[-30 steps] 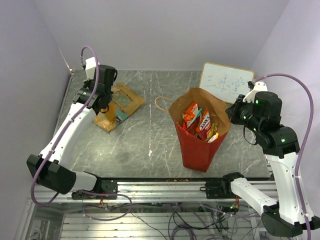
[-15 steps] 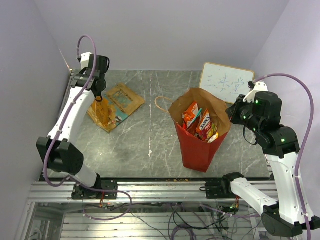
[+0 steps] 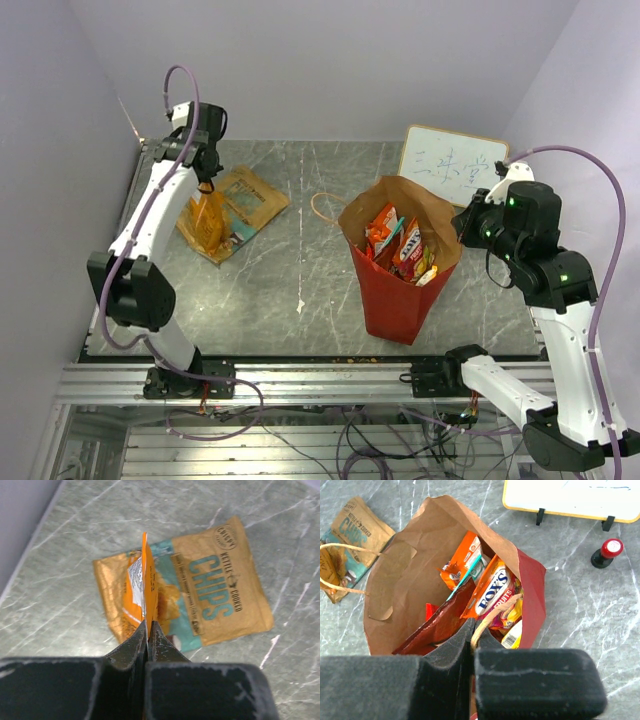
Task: Take the snacks out of the paper bag
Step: Place the snack at the center of the board.
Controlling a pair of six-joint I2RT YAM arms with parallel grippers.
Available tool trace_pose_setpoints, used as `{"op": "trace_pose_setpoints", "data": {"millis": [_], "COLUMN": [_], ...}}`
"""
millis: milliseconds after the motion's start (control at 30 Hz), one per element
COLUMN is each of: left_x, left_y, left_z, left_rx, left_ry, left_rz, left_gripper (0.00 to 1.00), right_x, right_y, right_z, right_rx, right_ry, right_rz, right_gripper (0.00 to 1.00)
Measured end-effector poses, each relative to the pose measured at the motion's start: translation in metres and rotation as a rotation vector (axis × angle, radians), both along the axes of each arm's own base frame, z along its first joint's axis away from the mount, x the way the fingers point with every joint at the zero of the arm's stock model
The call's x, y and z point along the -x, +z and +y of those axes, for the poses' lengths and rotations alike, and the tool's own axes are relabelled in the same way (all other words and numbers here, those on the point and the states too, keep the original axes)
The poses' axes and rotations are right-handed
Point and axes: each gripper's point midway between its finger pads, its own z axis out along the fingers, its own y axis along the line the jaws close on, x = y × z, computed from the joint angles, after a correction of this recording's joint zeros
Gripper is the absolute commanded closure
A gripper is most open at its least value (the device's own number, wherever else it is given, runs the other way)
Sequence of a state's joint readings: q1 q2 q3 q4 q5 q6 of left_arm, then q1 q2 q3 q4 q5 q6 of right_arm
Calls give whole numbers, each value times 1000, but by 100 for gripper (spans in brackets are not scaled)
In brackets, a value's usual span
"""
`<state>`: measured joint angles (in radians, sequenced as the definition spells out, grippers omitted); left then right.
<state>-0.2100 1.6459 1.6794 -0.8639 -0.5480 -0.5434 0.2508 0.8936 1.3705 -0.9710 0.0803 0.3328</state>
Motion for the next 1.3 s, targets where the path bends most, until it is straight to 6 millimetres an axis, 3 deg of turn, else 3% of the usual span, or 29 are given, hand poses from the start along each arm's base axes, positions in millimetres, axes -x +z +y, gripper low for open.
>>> {"op": "trace_pose_setpoints", "data": {"millis": [267,367,533,600,700,767,800,967,1067,1167,1300], "left_x": [-64,-91,-128,-134,-131,-122,-114,-52,-21,4,23], "left_y": [-35,-58,-102,-113,-107,-84,-72,22,65,76,48], "left_z": [-40,-58,-87,-95,-101,-106,-108,-129,-150,-186,-236], "left_rx": [177,257,367,397,432,469,491,645,740,813,831], "left_ry": [-8,-10,-29,-44,-78,-120,-146,-333,-468,-611,-745], "left_rz": [-13,-3,51,71,77,44,28,-137,-241,-247,-126], "left_gripper": [93,86,42,28,15,2,0,1,0,1,0], "right_x": [-1,-1,-5,-9,-17,-20,-22,-31,-36,-42,-44], "right_y": [0,0,0,3,6,5,6,9,9,9,14], "right_z": [0,-1,-5,-8,-11,-13,-15,-26,-33,-34,-30], "right_rx": [2,6,41,61,93,122,141,259,323,358,360], "right_ry": [-3,-6,-12,-19,-24,-21,-20,-9,-17,-4,22], "right_rz": [1,1,-7,-12,-25,-28,-32,-59,-60,-60,-81], "right_gripper": [100,100,100,100,100,100,100,100,100,100,100]}}
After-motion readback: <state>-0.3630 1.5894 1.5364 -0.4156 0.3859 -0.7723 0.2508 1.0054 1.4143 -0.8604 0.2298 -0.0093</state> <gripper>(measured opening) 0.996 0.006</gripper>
